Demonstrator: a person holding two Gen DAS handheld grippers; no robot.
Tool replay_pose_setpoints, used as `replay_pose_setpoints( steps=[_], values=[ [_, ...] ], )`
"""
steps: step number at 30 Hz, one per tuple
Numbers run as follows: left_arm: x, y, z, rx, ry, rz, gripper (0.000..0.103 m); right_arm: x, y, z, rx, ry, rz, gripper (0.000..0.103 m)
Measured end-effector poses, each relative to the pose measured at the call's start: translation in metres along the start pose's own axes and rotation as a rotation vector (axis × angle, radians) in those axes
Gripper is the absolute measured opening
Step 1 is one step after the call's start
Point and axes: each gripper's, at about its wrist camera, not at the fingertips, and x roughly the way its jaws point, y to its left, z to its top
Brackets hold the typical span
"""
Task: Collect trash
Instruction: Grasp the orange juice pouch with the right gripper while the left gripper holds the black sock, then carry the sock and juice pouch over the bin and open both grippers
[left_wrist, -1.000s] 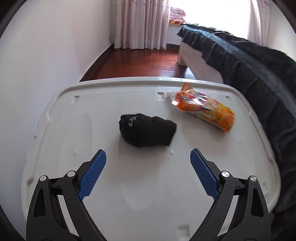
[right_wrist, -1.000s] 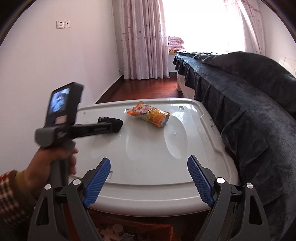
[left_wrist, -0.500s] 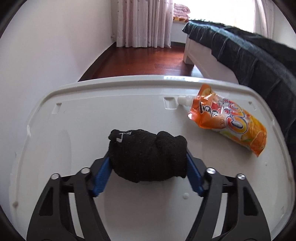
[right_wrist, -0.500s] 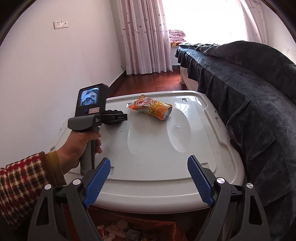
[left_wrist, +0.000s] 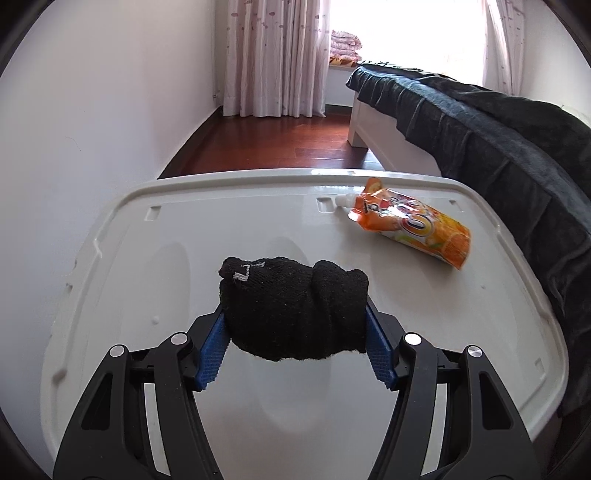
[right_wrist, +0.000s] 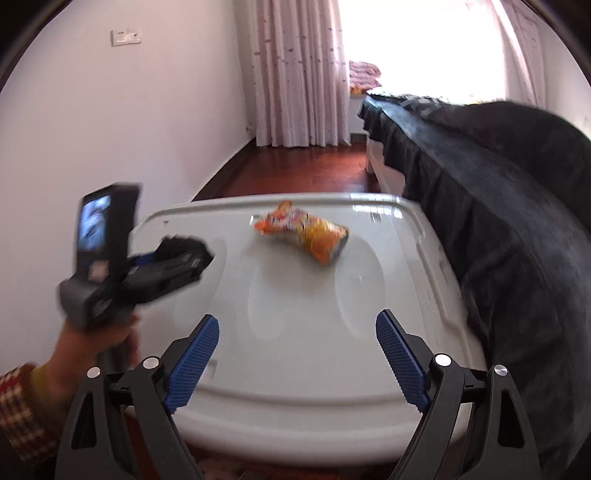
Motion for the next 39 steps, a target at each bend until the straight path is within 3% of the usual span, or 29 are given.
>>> replay_pose_setpoints(
  steps=[7,10,13,20,22,23,25,28,35,39],
  values=[
    [-0.024,-0.004,-0.015,0.019,-0.018,-0.038,0.063,0.113,-0.008,0.051,-0.186,0.054,0.027,0.088],
    [-0.028,-0.007,-0.016,0.020,-0.020,-0.063,0.064,0.156,-0.011,0.065,-0.251,0.095,0.005,0.088],
    [-0.028,-0.008,-0.017,0.017,-0.015,-0.081,0.064,0.193,-0.017,0.073,-0.264,0.169,0.041,0.089],
    [-0.023,-0.009,-0.018,0.008,-0.004,-0.091,0.064,0.238,-0.013,0.077,-0.318,0.263,0.096,0.088],
    [-0.023,-0.009,-0.019,0.005,-0.007,-0.088,0.064,0.246,-0.012,0.076,-0.325,0.294,0.093,0.074],
    [-0.023,-0.009,-0.019,0.005,-0.008,-0.088,0.064,0.245,-0.012,0.076,-0.319,0.290,0.093,0.072],
    [-0.024,-0.009,-0.019,0.006,-0.009,-0.089,0.064,0.241,-0.014,0.079,-0.276,0.297,0.090,0.056],
    [-0.026,-0.009,-0.020,0.007,-0.012,-0.089,0.064,0.229,-0.014,0.076,-0.225,0.303,0.073,0.049],
    [-0.038,-0.008,-0.024,0.010,-0.020,-0.085,0.064,0.172,0.001,0.054,-0.202,0.243,0.042,0.047],
    [-0.058,-0.008,-0.031,0.001,-0.031,-0.090,0.064,0.112,0.014,0.044,-0.202,0.190,0.015,0.047]
  ],
)
